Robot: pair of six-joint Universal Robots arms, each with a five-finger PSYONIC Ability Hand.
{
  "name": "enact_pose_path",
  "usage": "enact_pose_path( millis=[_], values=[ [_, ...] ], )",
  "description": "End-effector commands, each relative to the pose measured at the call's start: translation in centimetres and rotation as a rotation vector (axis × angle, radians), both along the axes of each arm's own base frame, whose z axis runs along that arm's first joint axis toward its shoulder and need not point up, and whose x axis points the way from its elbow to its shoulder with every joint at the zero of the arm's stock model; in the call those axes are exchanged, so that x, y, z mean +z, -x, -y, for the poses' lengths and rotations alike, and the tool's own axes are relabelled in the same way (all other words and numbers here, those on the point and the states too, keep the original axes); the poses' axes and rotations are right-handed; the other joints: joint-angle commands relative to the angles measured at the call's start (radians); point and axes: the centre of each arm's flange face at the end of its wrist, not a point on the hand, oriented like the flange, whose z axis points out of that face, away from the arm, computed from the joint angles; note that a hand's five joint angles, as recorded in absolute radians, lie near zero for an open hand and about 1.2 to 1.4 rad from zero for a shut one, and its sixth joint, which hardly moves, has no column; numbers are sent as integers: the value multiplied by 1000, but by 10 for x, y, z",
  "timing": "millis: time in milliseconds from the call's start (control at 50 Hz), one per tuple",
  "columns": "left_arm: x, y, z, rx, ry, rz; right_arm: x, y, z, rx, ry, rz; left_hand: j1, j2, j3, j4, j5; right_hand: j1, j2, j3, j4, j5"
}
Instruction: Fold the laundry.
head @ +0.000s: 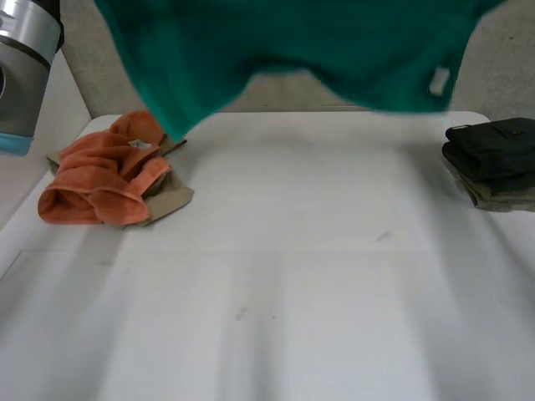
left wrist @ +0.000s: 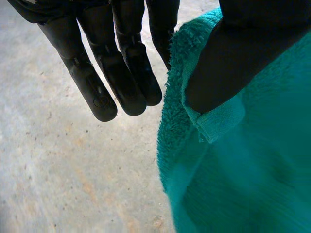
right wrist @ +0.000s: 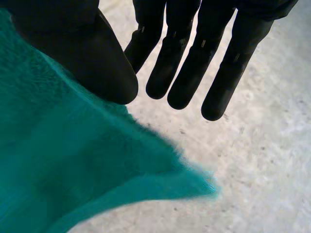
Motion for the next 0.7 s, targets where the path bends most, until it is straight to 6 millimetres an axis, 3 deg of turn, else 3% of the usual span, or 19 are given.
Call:
enact_pose_path(
  millis=[20,140,160,180,220,240,320,360,440,460,480,560,700],
  values=[
    [-61,-9,-6,-7,-236,68,-57,-1,-5,110,-242,-127,260,199,202,195,234,277,227,209,201,200],
    [-131,-5,-27,-79,-431,155,-119,8,-4,160,-454,-186,260,199,202,195,234,277,227,209,201,200],
    [-154,-4,-36,-98,-488,188,-130,9,-4,165,-486,-197,260,199,202,195,234,277,227,209,201,200],
    [-165,-3,-40,-108,-510,205,-152,12,-4,168,-547,-221,260,199,202,195,234,277,227,209,201,200],
    [-186,-2,-46,-118,-551,241,-173,13,-6,174,-608,-253,260,199,202,195,234,277,227,209,201,200],
    [-205,-4,-52,-119,-583,276,-196,13,-10,188,-678,-287,260,199,202,195,234,277,227,209,201,200],
    [-236,-8,-65,-112,-637,347,-246,14,-23,198,-837,-394,260,199,202,195,234,277,227,209,201,200],
    [-242,-10,-68,-107,-652,361,-257,16,-28,194,-889,-441,260,199,202,195,234,277,227,209,201,200],
    [-245,-14,-74,-102,-668,374,-260,22,-31,184,-936,-480,260,199,202,195,234,277,227,209,201,200],
    [-242,-14,-76,-103,-666,373,-259,25,-31,176,-941,-468,260,199,202,195,234,111,61,43,35,34],
    [-240,-14,-77,-103,-664,372,-253,28,-30,164,-944,-429,260,199,202,195,234,-216,-266,-284,-292,-293],
    [-230,-16,-82,-101,-653,367,-231,39,-28,114,-938,-315,260,199,202,195,234,-497,-547,-566,-574,-574],
    [-216,-18,-87,-101,-637,345,-213,56,-40,87,-1011,-170,260,199,202,195,234,-624,-674,-693,-701,-701]
  ],
)
